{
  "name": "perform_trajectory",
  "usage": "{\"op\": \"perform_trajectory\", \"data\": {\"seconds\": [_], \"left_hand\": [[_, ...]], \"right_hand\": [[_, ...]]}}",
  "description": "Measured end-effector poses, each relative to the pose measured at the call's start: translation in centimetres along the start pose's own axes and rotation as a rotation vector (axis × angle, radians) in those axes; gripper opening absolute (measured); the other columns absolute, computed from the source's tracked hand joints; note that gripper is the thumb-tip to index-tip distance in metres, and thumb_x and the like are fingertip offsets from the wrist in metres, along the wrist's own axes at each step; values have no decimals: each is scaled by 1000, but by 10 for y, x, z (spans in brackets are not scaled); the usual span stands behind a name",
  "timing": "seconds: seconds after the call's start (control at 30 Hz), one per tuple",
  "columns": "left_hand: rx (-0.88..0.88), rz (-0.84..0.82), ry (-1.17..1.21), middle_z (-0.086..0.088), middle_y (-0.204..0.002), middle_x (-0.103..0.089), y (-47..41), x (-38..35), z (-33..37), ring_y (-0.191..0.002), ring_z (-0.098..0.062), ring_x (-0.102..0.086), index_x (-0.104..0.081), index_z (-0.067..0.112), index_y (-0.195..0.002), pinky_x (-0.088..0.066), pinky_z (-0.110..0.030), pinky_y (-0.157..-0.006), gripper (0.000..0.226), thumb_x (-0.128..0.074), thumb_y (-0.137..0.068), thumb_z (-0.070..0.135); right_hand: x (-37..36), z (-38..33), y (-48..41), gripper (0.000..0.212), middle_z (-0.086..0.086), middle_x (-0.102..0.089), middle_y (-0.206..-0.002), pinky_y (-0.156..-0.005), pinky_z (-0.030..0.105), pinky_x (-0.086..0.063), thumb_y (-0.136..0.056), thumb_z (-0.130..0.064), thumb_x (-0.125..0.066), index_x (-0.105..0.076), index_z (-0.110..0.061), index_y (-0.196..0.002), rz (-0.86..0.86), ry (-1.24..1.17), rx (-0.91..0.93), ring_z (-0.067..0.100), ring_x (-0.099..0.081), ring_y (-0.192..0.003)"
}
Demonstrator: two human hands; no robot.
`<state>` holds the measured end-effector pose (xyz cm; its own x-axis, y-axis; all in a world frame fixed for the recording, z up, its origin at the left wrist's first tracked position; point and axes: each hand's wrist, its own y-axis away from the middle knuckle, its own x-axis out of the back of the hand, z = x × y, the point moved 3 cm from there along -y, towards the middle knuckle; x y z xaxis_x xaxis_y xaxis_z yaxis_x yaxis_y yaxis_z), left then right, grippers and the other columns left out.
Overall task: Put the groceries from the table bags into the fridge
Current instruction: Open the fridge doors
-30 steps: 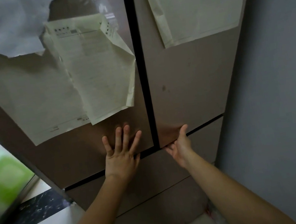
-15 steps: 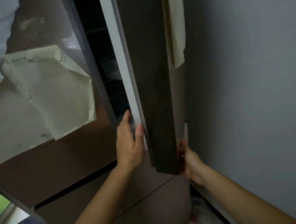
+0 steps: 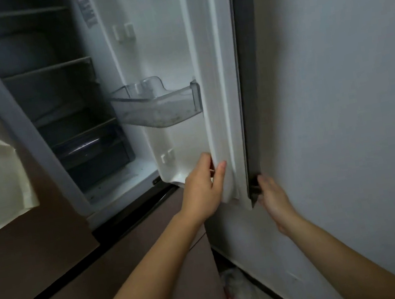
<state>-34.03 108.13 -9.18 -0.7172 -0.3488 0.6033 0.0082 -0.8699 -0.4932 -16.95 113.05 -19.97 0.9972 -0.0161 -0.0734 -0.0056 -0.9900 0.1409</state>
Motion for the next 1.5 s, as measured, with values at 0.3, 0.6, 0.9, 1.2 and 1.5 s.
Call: {"op": "perform_trajectory", "data": {"seconds": [0.3, 0.6, 0.9, 1.2, 1.5], "left_hand": [[38, -11, -181, -4, -86, -57, -74, -67, 23, -75, -27, -58, -44, 12, -97, -47, -37, -63, 29, -49, -101, 40], [48, 41, -252, -15, -95, -59, -104, -93, 27, -81, -39, -59, -46, 6, -103, -44, -41, -63, 30, -49, -101, 36], [-83, 45, -375, -2, -113, -64, -58, -62, 2, -103, -24, -60, -63, 19, -121, -52, -39, -80, 31, -43, -103, 35], [60, 146, -876, -6, -133, -55, 51, 97, -87, -120, -24, -53, -60, 21, -123, -46, -41, -96, 33, -46, -99, 40], [392, 419, -1036, -17, -158, -28, 168, 245, -123, -148, -34, -22, -49, 14, -142, -29, -51, -115, 57, -34, -97, 47]], "right_hand": [[23, -20, -30, 69, -5, -20, -164, -121, 30, -19, -101, -10, -43, -9, -21, -161, -141, 418, 164, 16, -22, -151], [30, -8, -77, 80, -4, -30, -162, -121, 44, -28, -86, -18, -48, -17, -31, -158, -189, 447, 146, 18, -30, -148], [21, 12, -75, 89, 14, -41, -152, -108, 49, -44, -86, -14, -65, -13, -21, -158, 9, 421, 85, 35, -50, -131], [-139, 30, -18, 57, 11, -57, -139, -91, 30, -46, -98, -30, -59, -41, -11, -148, -394, 526, -35, 28, -56, -122], [-324, -12, 54, 50, 7, -49, -145, -102, 31, -41, -103, -34, -50, -41, -15, -148, -722, 415, 253, 19, -52, -123]]}}
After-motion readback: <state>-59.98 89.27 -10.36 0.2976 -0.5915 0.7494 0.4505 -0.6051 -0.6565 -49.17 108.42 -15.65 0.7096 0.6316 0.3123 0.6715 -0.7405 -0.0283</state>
